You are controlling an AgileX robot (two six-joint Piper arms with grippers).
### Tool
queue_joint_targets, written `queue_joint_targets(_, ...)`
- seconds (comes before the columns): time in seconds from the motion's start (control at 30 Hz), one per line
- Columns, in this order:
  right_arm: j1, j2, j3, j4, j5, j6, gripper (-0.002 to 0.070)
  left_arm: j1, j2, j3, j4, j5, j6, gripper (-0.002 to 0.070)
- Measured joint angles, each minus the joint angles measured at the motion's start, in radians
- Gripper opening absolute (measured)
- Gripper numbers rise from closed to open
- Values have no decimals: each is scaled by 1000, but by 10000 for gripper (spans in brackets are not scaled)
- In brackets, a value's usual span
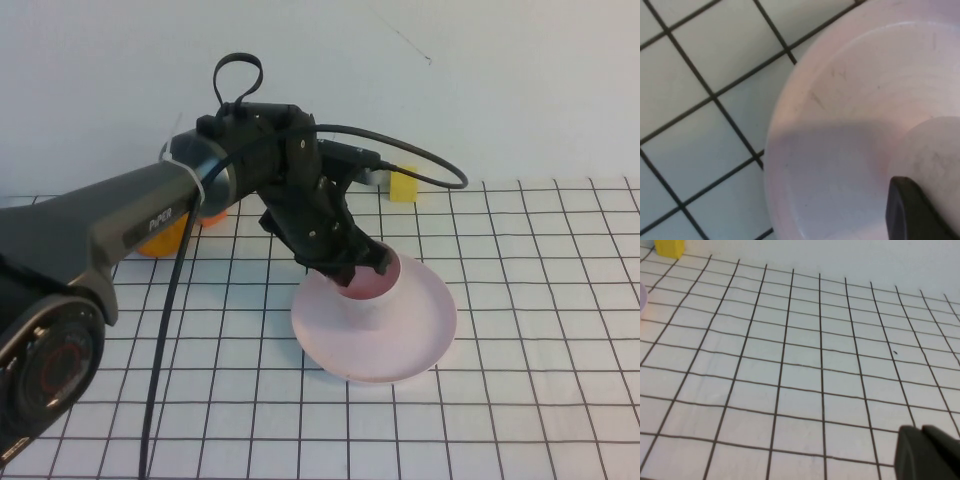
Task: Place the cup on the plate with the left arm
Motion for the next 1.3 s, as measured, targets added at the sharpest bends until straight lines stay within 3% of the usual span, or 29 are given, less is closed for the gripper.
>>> queue_joint_targets(0.13,0,0,0,0,0,0,-2,0,0,-2,20,-11,8,26)
queue_joint_targets(0.23,0,0,0,0,0,0,-2,0,1,-2,-26,-11,45,72)
queue_joint_targets(0.4,0,0,0,0,0,0,-2,0,1,-4,-54,-12,80,190)
queue_joint_targets(0.57,0,0,0,0,0,0,-2,0,4,-45,6,6,85,372)
queue_joint_targets(0.7,0,0,0,0,0,0,-2,0,4,-176,62,70,53,424)
queue_joint_targets(0.83,0,0,0,0,0,0,-2,0,4,-368,170,178,16,359)
queue_joint_targets(1.1,0,0,0,0,0,0,-2,9,-155,-482,362,282,-56,48)
queue_joint_targets(1.3,0,0,0,0,0,0,-2,12,-418,-371,392,241,-120,5)
